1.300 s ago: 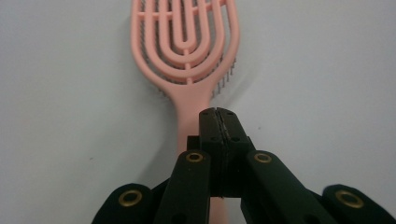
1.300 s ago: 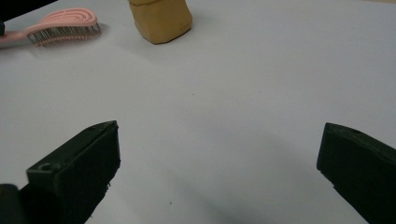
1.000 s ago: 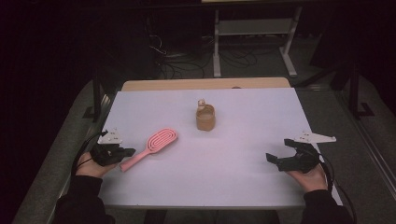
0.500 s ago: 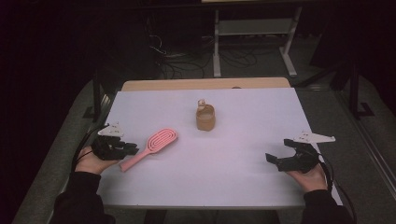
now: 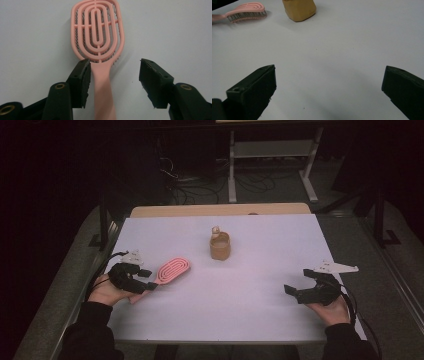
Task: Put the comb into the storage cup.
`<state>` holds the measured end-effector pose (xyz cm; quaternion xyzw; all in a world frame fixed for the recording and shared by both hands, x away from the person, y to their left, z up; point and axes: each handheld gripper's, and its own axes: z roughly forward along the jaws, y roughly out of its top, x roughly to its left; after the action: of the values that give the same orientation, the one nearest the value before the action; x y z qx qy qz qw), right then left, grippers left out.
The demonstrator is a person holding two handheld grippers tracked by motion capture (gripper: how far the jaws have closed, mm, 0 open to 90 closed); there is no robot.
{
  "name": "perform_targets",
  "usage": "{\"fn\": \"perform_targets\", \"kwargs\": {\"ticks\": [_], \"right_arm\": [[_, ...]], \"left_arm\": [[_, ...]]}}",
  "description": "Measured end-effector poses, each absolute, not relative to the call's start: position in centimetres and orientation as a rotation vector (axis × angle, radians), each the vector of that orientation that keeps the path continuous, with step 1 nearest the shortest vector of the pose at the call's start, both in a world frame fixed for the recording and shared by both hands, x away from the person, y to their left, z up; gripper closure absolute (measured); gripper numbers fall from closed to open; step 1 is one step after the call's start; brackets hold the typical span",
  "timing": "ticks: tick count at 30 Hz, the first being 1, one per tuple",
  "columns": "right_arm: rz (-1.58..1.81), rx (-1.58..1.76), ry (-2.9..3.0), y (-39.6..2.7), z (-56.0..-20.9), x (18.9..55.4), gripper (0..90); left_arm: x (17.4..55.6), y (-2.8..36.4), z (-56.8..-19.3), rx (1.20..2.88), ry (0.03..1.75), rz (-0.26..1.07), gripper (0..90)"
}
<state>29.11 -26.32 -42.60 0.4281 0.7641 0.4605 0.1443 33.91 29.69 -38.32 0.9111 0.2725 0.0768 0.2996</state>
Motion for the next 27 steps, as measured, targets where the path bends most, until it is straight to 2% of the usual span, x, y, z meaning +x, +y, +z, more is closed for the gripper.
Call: {"fn": "perform_targets", "kwargs": {"ticks": [2, 7, 19, 27], "right_arm": [[1.327, 1.234, 2.202, -26.3, -42.6, 29.1, 0.0], [1.331, 1.231, 2.204, -26.3, -42.6, 29.1, 0.0], [1.331, 1.231, 2.206, -26.3, -42.6, 29.0, 0.0], [1.331, 1.229, 2.206, -26.3, -42.6, 29.0, 0.0]], "left_arm": [[33.9, 29.5, -38.5, 2.439, 0.713, 0.228, 38.0], [34.1, 29.2, -39.1, 2.479, 0.713, 0.248, 36.4], [34.8, 28.5, -40.8, 2.587, 0.752, 0.269, 37.2], [35.3, 29.2, -41.8, 2.560, 0.787, 0.220, 40.3]]}}
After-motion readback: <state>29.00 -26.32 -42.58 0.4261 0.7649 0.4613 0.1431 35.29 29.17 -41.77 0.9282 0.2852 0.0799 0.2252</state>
